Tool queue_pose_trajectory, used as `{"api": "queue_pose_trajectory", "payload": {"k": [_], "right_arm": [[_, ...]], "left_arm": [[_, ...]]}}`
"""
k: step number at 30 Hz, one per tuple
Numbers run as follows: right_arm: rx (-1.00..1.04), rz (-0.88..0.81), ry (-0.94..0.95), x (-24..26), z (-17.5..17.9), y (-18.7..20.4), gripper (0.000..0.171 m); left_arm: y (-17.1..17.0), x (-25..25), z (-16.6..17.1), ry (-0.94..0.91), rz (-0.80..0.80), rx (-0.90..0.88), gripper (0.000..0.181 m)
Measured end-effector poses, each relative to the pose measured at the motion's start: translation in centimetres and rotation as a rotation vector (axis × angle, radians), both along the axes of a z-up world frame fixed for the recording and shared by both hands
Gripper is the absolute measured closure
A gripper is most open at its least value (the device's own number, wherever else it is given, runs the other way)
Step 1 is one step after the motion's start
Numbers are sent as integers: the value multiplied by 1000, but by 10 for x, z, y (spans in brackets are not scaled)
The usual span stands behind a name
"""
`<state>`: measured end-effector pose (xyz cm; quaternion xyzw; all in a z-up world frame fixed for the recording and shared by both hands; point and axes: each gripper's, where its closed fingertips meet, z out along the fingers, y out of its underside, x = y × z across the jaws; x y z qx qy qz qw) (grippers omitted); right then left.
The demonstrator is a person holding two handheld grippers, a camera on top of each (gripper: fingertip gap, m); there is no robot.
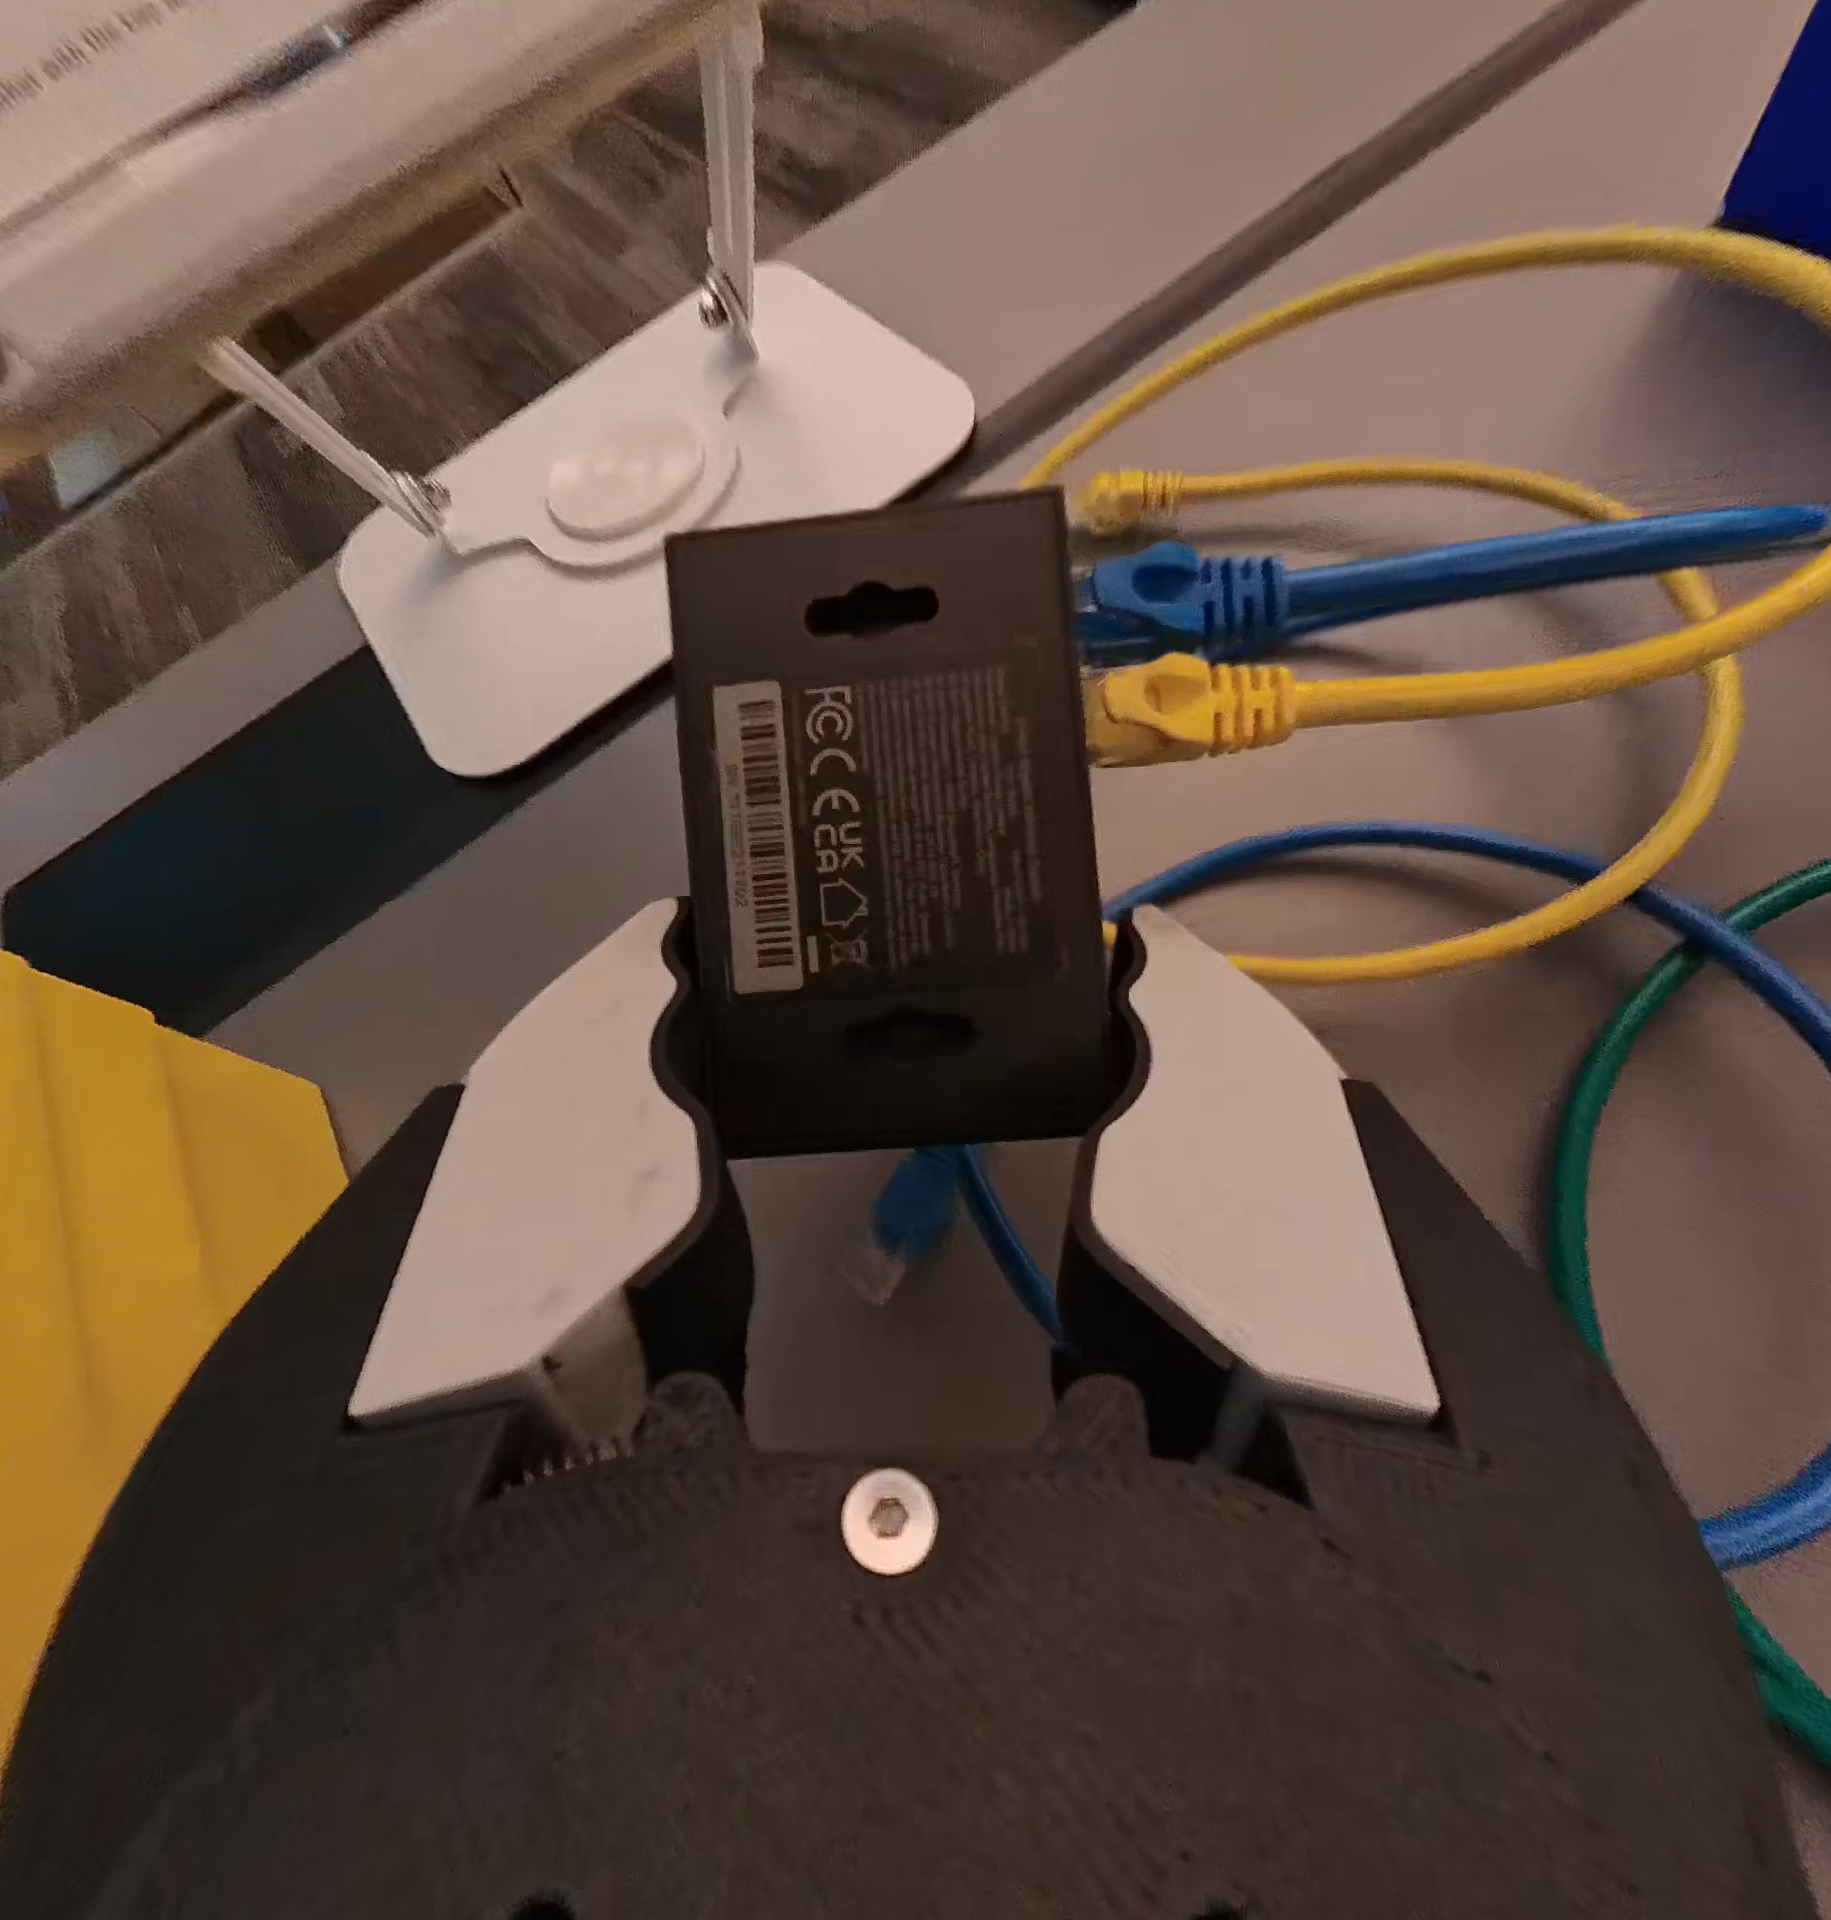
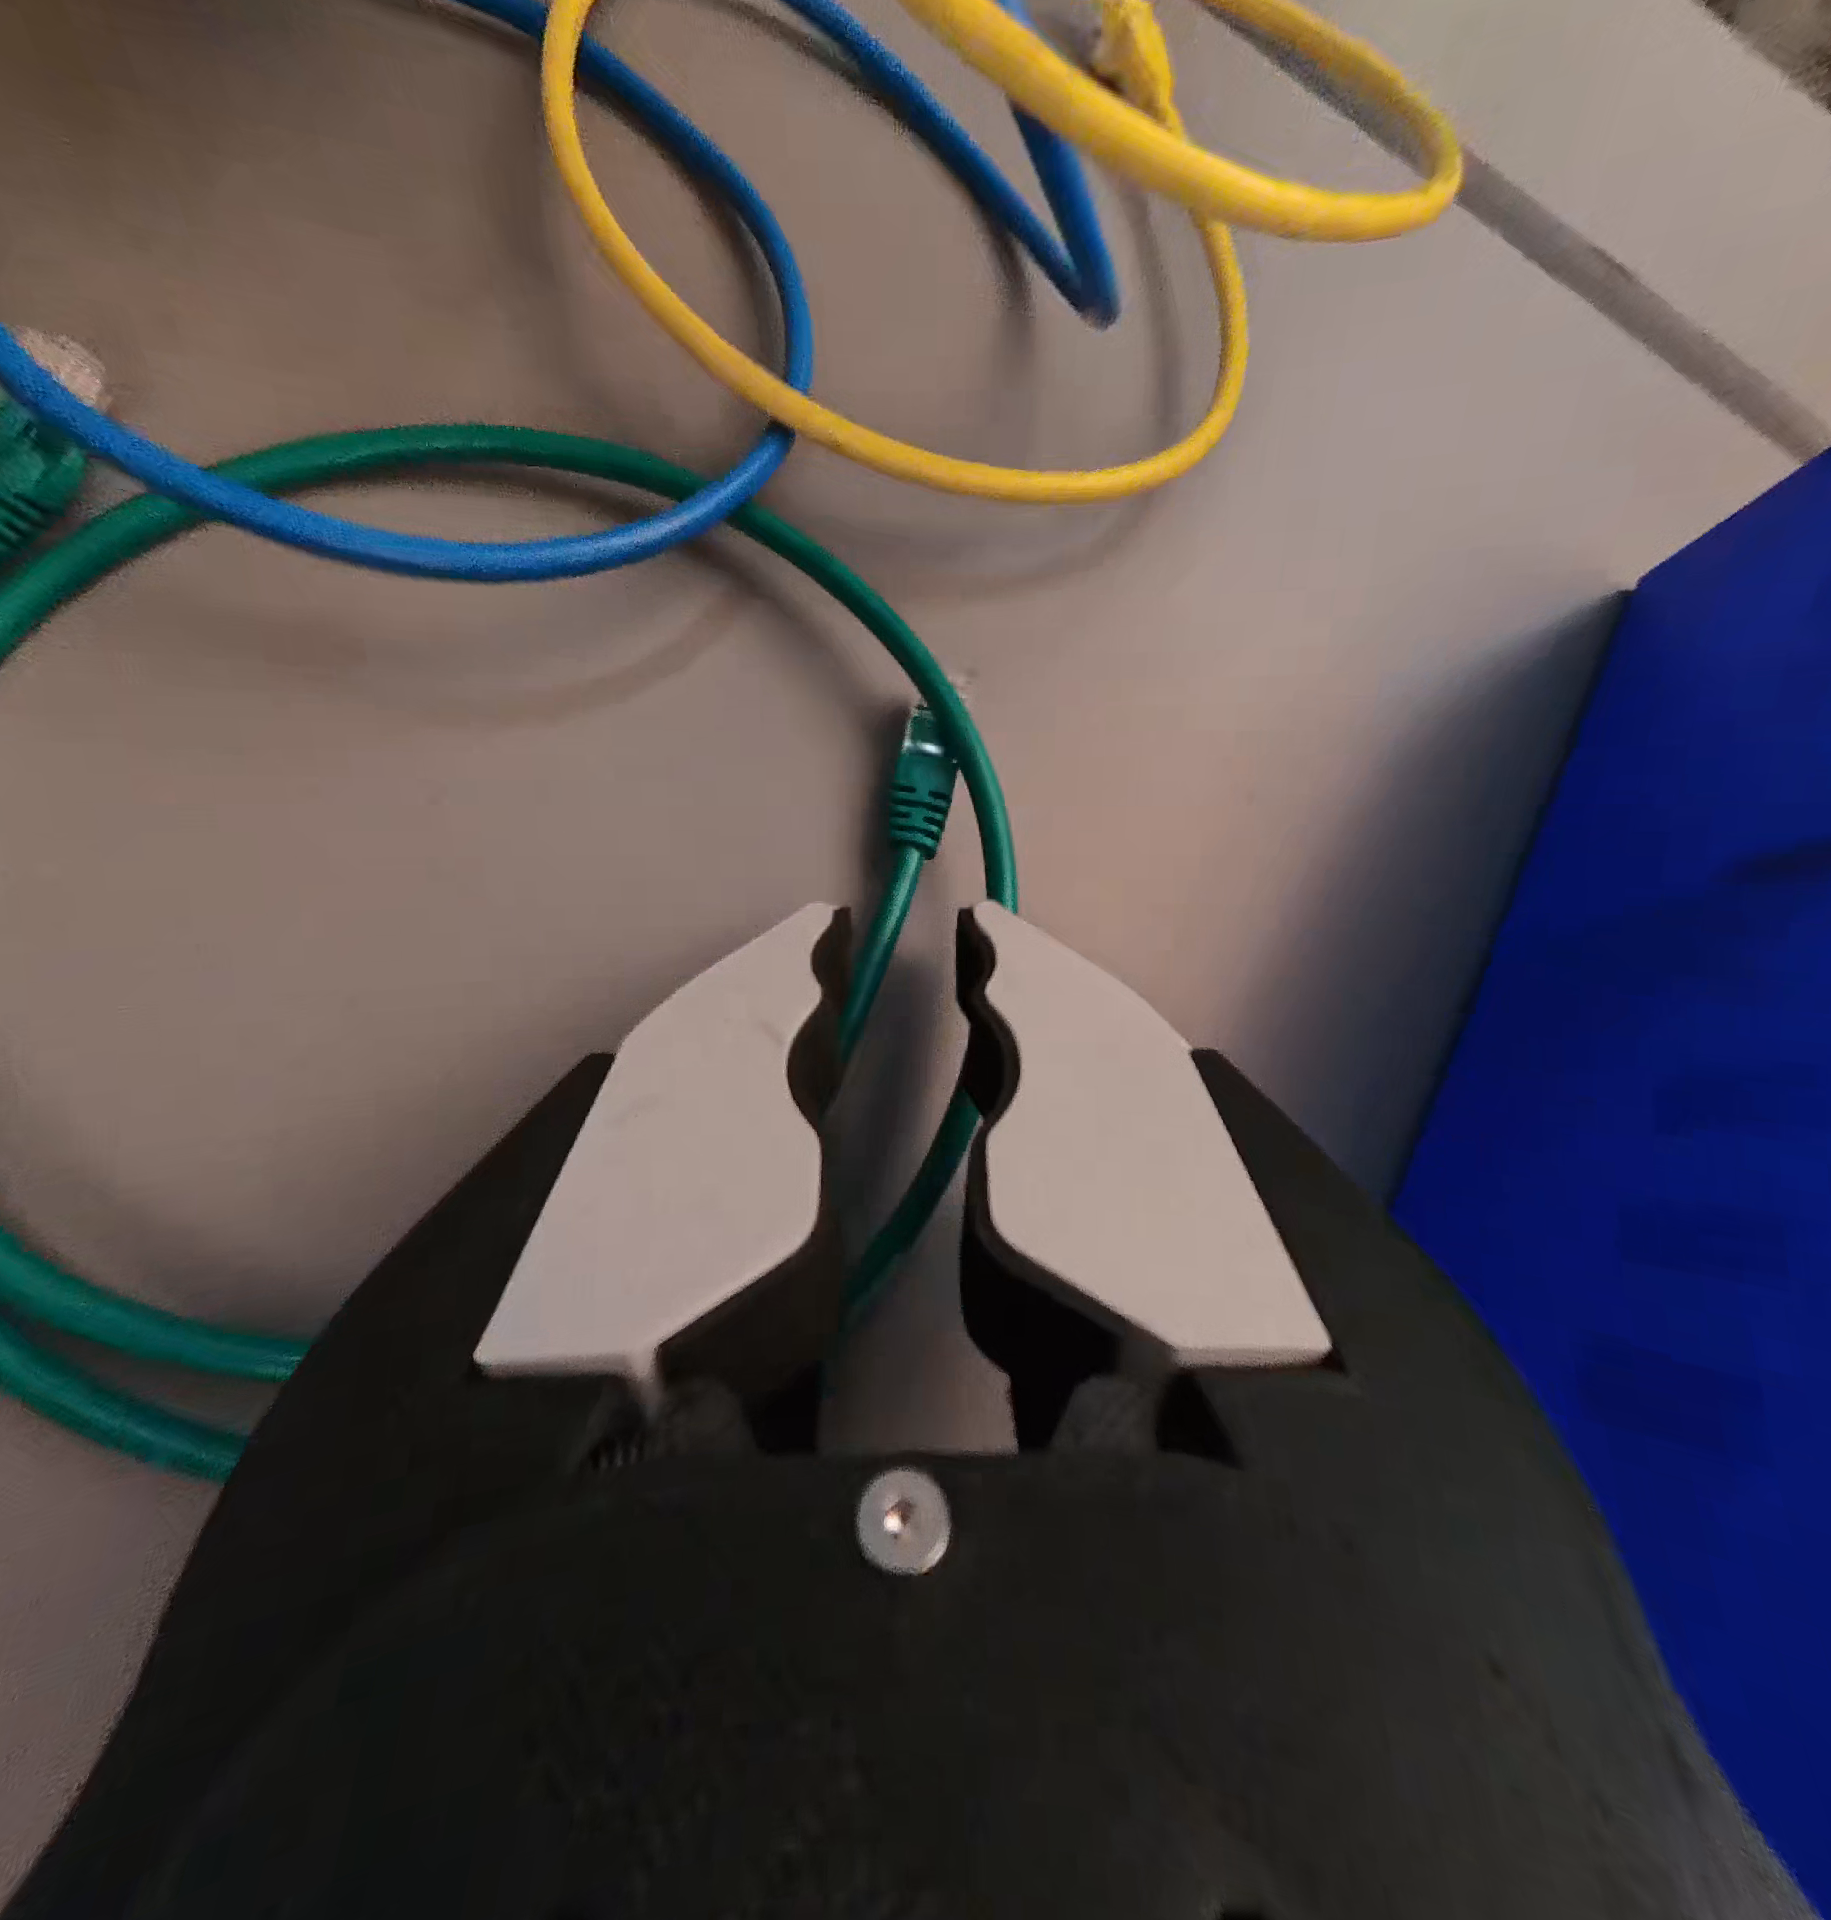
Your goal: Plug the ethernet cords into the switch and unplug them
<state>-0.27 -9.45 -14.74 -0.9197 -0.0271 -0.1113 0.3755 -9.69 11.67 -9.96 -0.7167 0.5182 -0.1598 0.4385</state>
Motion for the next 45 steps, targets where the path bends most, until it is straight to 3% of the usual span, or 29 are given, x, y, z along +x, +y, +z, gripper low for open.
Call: {"api": "queue_pose_trajectory", "payload": {"k": [7,12,15,19,23,27,31,33,38,41,42,43,45], "right_arm": [[-133,90,221,-21,-15,-16,162],[-40,233,280,-48,15,-33,164],[80,283,199,-52,48,-36,164],[328,315,-26,-48,103,-31,164],[562,294,-364,-44,147,-31,164],[689,255,-678,-47,173,-35,164],[733,252,-1003,-55,188,-33,164],[738,263,-1091,-61,189,-28,164],[751,295,-1180,-67,188,-19,164],[748,303,-1191,-67,186,-17,164],[744,308,-1193,-67,185,-16,164],[734,311,-1195,-65,183,-15,164],[736,329,-1193,-64,179,-14,164]], "left_arm": [[1,-4,-32,59,6,-109,109],[-4,-10,-52,135,-12,-213,109],[-4,-9,-46,88,-6,-239,115],[3,-9,-16,-39,19,-226,106],[-1,-15,28,-142,8,-250,102],[-28,-19,52,-154,-100,-429,93],[-124,-1,143,-545,-527,-850,113],[-162,1,163,-564,-644,-933,114],[-216,8,149,-395,-741,-991,113],[-221,12,137,-355,-755,-1006,135],[-221,13,138,-369,-774,-1014,157],[-221,14,140,-391,-795,-1025,168],[-220,17,137,-393,-801,-1018,168]]}}
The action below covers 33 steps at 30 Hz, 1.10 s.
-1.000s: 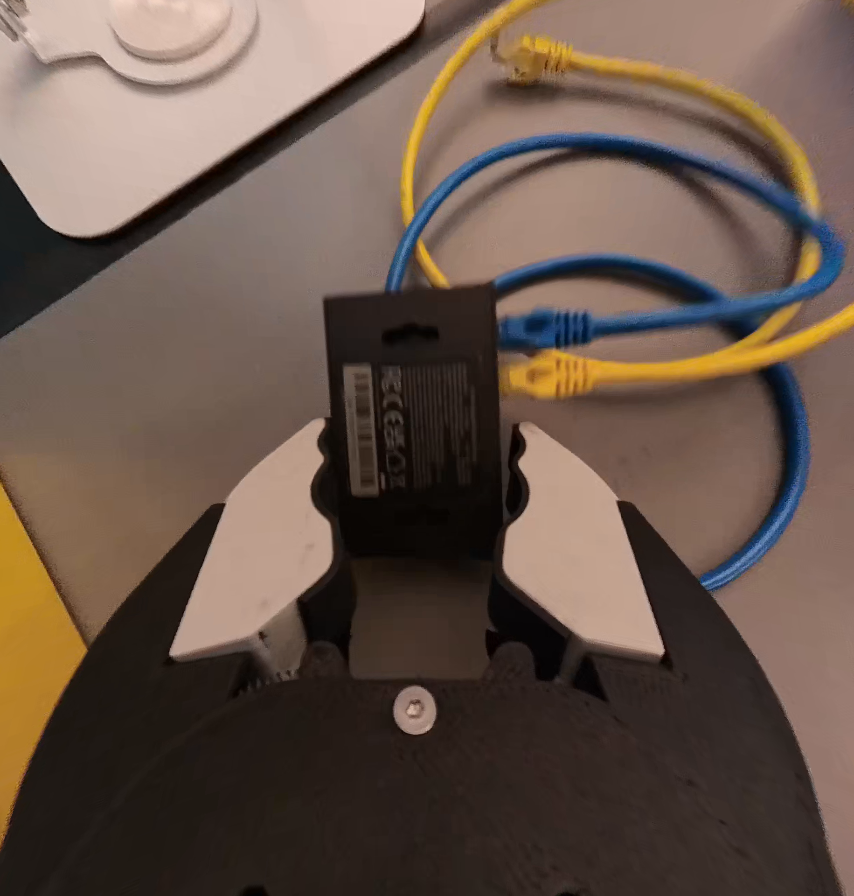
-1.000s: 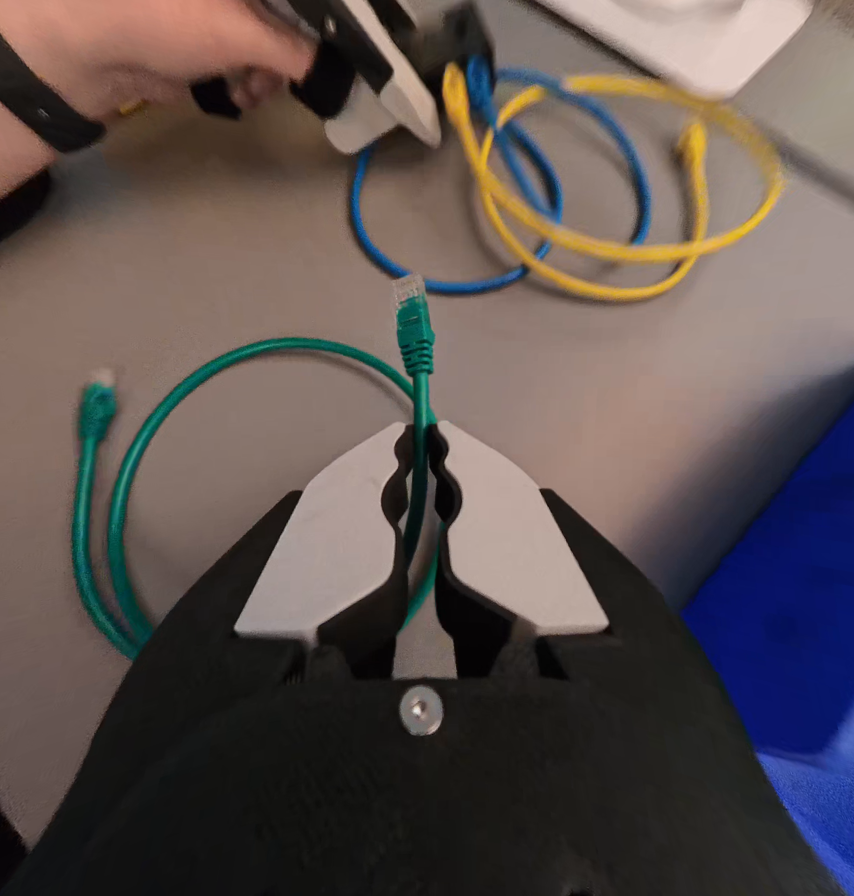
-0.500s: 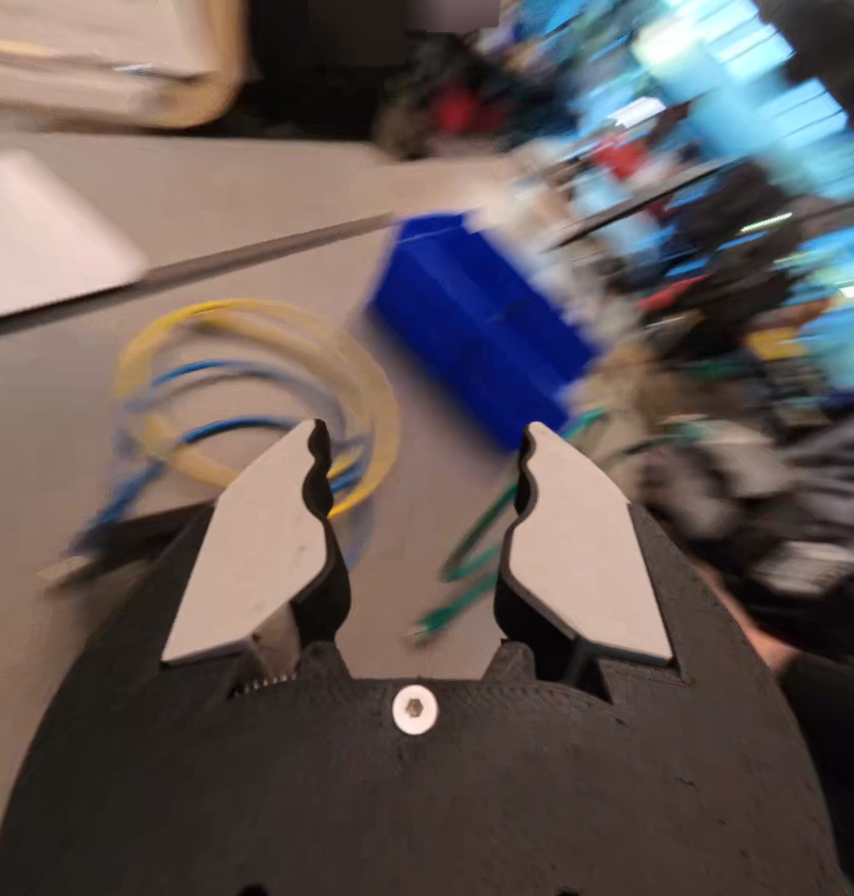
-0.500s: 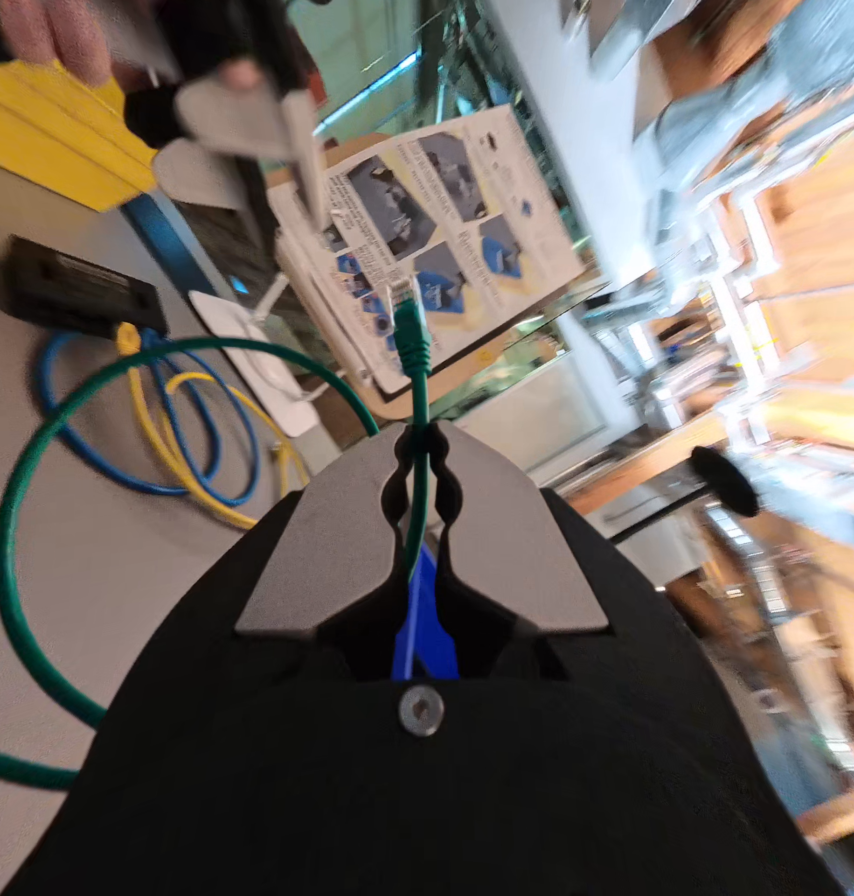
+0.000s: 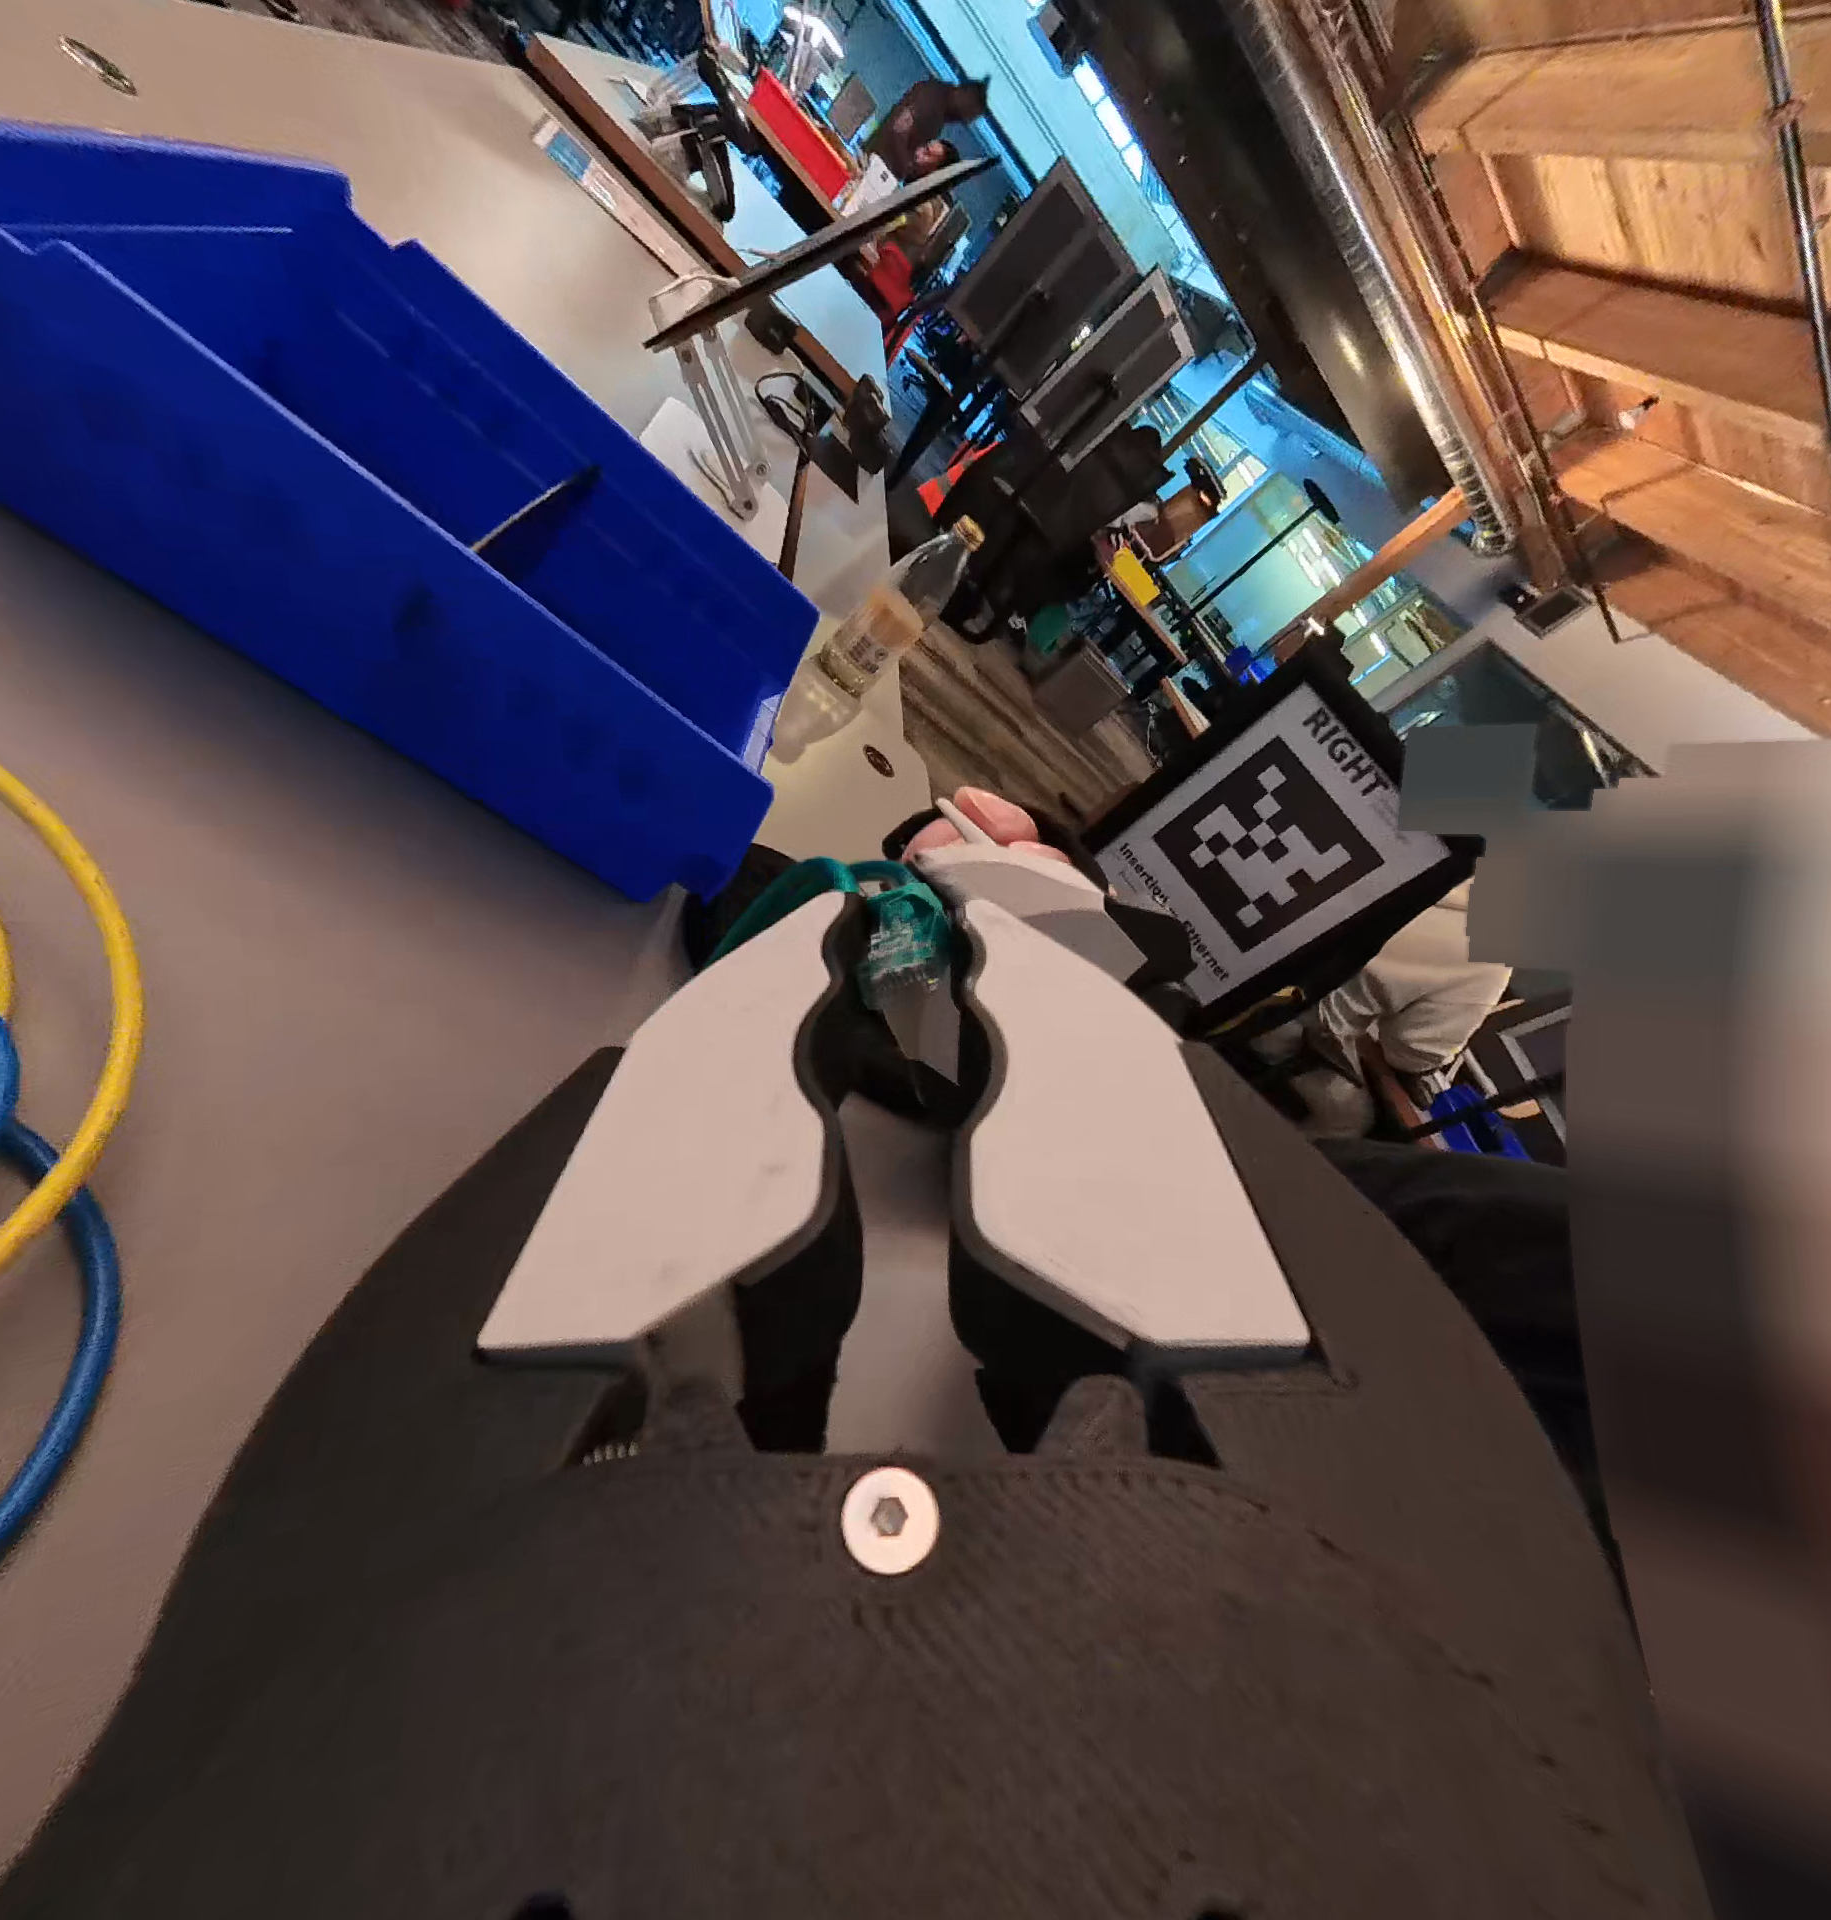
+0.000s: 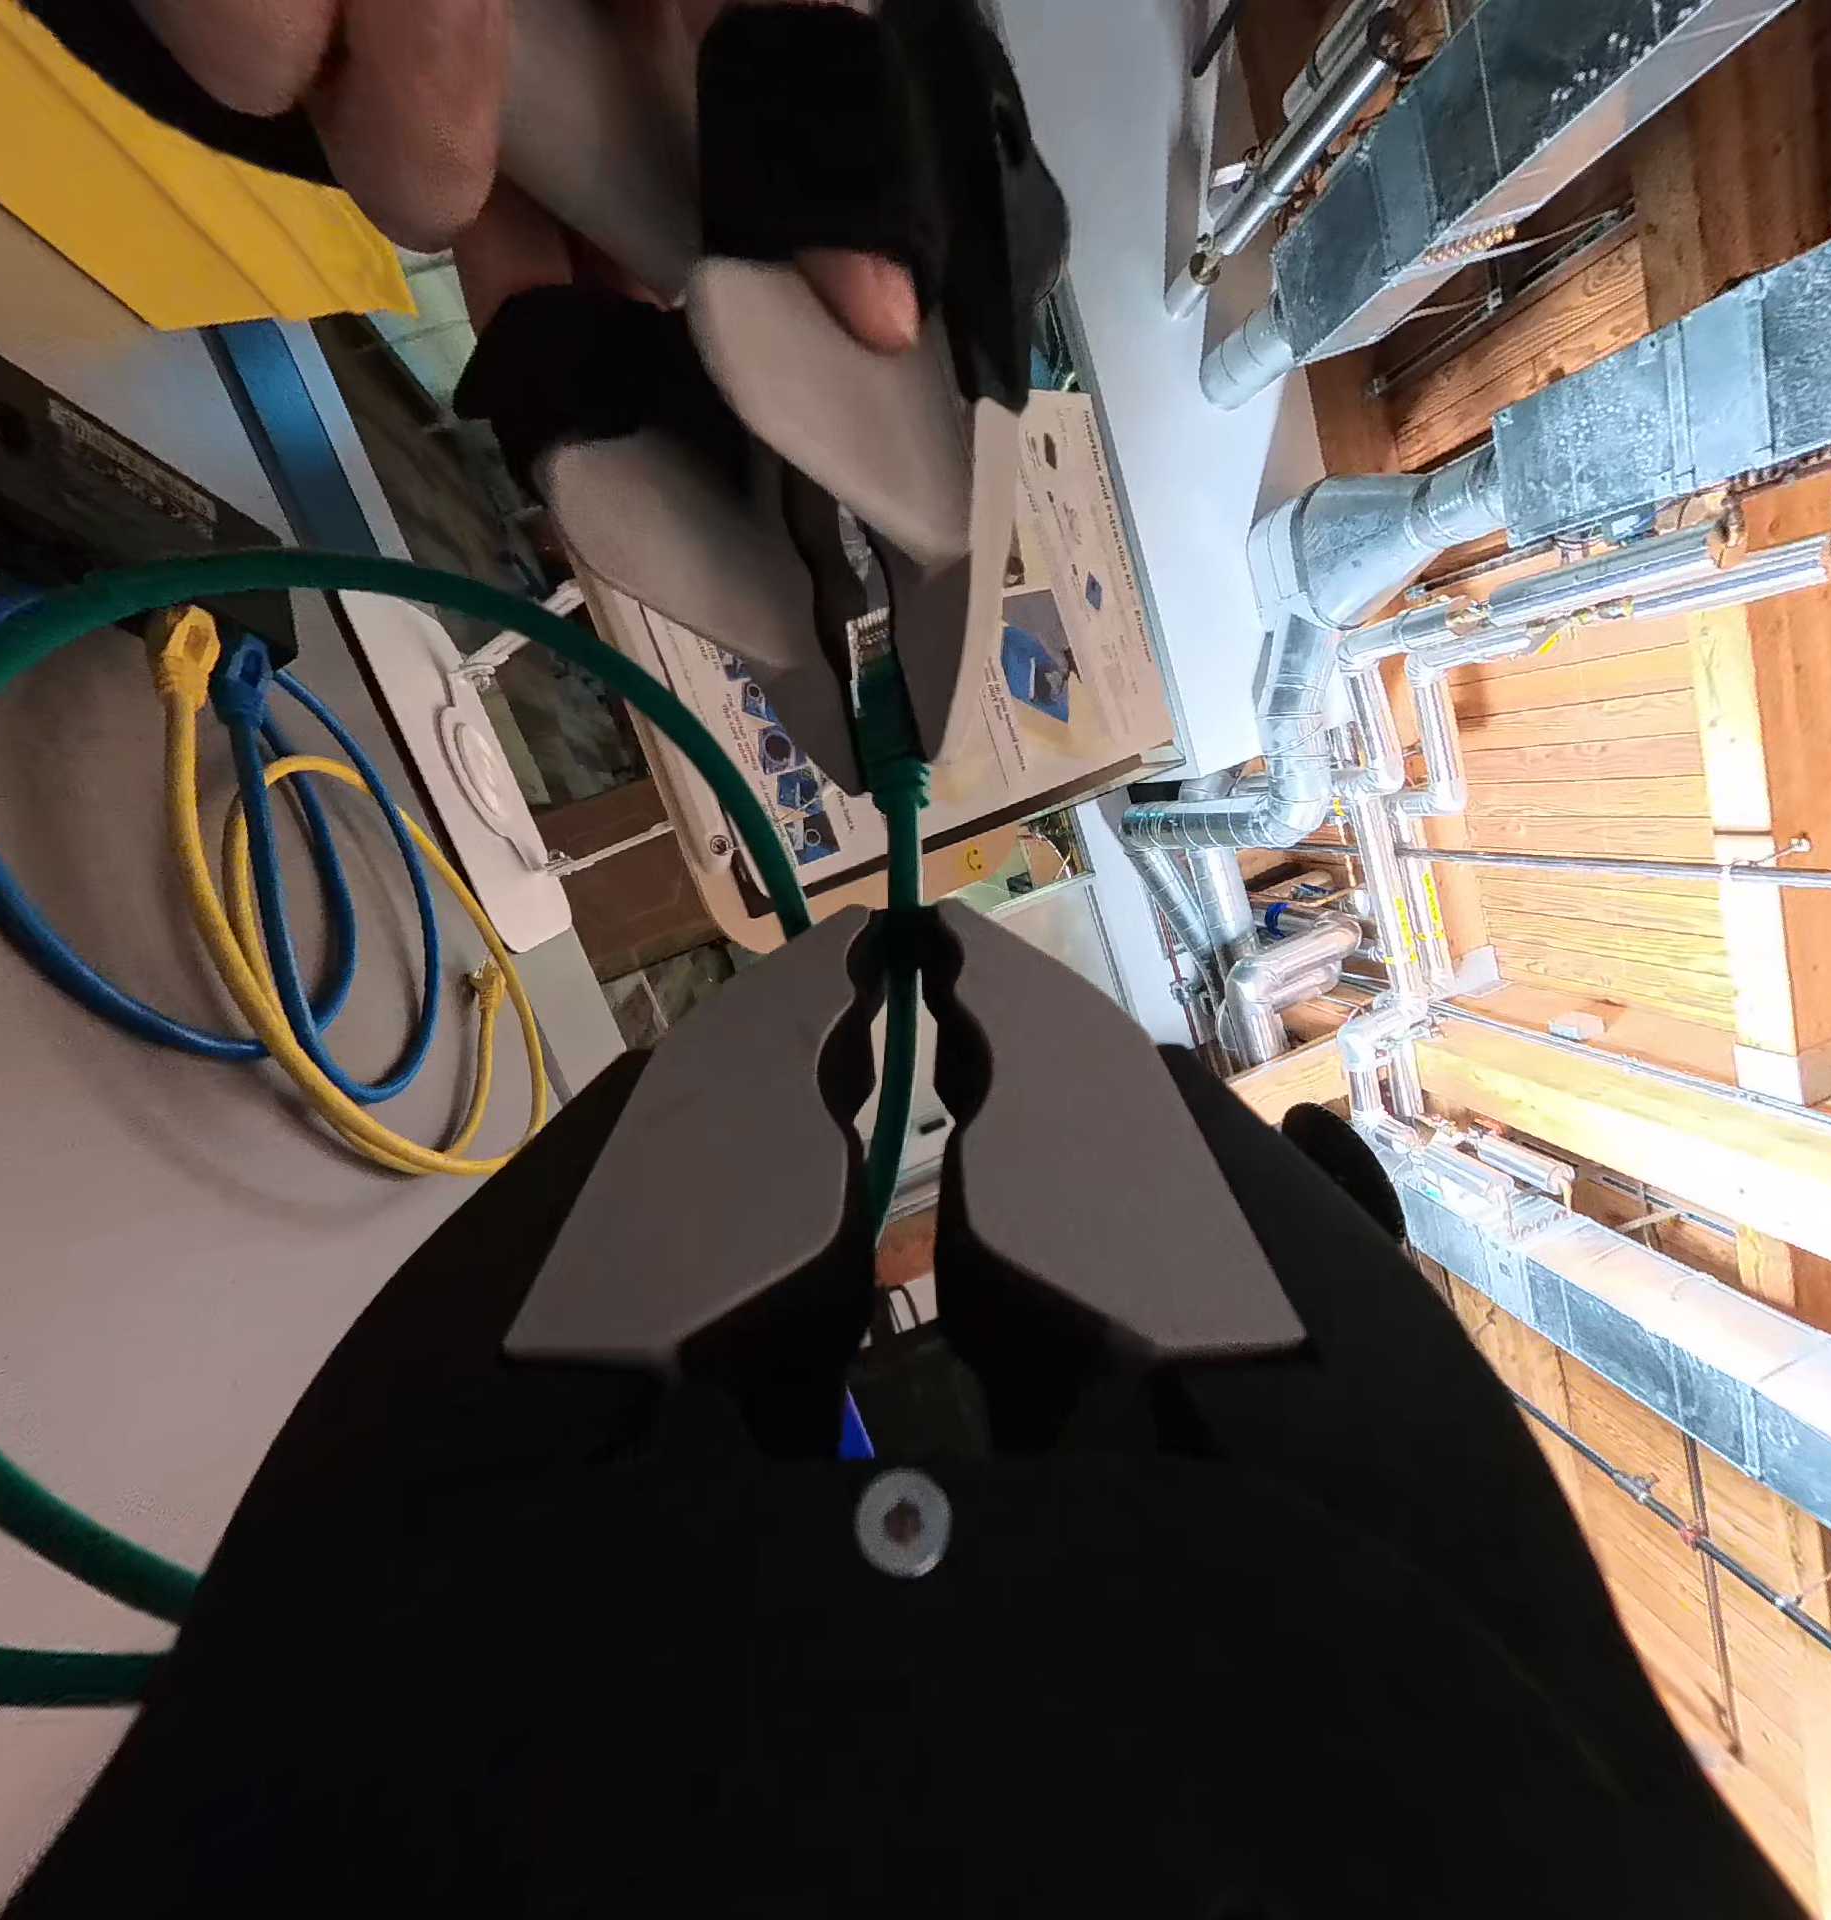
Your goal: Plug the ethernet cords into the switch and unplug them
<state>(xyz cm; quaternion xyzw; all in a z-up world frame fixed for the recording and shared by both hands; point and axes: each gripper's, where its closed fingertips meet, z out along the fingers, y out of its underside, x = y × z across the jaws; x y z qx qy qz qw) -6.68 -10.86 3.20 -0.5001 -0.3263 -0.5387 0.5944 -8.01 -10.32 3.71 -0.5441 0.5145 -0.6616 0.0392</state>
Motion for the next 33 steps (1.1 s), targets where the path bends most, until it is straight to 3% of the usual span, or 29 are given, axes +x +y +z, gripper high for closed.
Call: {"api": "queue_pose_trajectory", "payload": {"k": [2,5,9,12,15,17,20,25,33], "right_arm": [[-6,54,89,2,-4,1,164],[12,141,370,-1,2,-8,157],[-159,733,1026,-70,9,-24,160],[-337,1073,1555,-80,10,-12,154],[-282,1390,1811,-63,38,-14,156],[-280,1415,1826,-59,43,-11,155],[-268,1258,1772,-56,34,1,144],[-253,1309,1748,-46,43,-6,154],[-339,1298,1700,-51,45,-10,155]], "left_arm": [[0,1,-3,-25,-8,73,168],[3,0,1,-77,21,184,168],[10,-8,16,-160,36,254,169],[3,-19,27,-224,-29,270,169],[-4,-31,36,-276,-82,306,169],[-7,-36,44,-327,-90,322,169],[-9,-44,50,-359,-109,362,169],[-10,-51,51,-363,-120,408,170],[-16,-49,43,-330,-149,419,170]]}}
